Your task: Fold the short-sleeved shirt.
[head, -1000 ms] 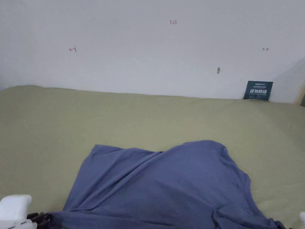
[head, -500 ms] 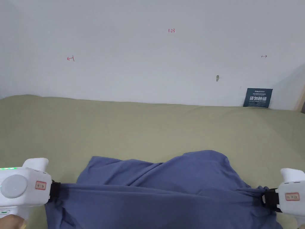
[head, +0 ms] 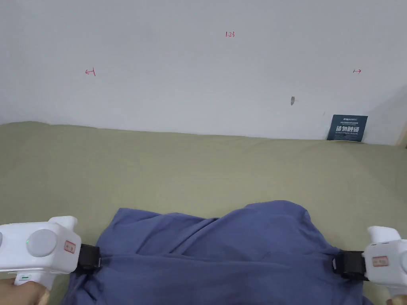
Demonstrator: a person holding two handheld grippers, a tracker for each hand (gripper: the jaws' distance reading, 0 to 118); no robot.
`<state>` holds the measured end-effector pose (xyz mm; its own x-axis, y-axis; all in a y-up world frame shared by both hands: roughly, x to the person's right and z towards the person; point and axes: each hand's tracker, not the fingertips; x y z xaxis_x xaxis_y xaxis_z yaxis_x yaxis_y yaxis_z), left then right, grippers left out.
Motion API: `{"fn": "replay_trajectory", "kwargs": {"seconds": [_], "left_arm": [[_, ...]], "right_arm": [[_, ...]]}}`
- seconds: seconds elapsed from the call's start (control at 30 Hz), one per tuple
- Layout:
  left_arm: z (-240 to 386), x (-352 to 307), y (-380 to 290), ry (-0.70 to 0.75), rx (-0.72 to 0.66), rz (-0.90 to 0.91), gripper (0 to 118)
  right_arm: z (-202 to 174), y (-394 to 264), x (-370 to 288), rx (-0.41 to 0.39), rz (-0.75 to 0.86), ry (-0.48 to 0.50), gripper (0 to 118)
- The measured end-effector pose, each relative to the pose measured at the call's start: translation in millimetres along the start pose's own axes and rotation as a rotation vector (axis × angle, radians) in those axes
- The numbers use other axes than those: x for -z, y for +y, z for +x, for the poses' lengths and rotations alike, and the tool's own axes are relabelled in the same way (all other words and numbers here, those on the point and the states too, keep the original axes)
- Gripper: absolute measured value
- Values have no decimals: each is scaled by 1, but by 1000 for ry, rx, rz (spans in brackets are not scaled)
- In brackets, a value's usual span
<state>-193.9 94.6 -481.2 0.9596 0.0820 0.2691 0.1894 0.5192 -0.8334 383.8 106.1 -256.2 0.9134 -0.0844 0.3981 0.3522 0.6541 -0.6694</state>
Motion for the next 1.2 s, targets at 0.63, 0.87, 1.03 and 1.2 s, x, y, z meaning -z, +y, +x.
{"fn": "replay_trajectory", "kwargs": {"seconds": [0.63, 0.87, 1.03, 1.2], "left_arm": [[-12, -80, -125, -89, -98, 160, 0], [-7, -35, -92, -108, -202, 131, 100], [-4, -1, -80, -82, -234, 86, 98], [-4, -10, -75, -86, -211, 152, 63]], "right_arm": [[4, -125, -94, 79, 131, 92, 0], [-10, -115, -85, 30, 122, 111, 0], [-3, -110, -80, 32, 131, 103, 0], [7, -100, -61, 54, 89, 66, 18]]}}
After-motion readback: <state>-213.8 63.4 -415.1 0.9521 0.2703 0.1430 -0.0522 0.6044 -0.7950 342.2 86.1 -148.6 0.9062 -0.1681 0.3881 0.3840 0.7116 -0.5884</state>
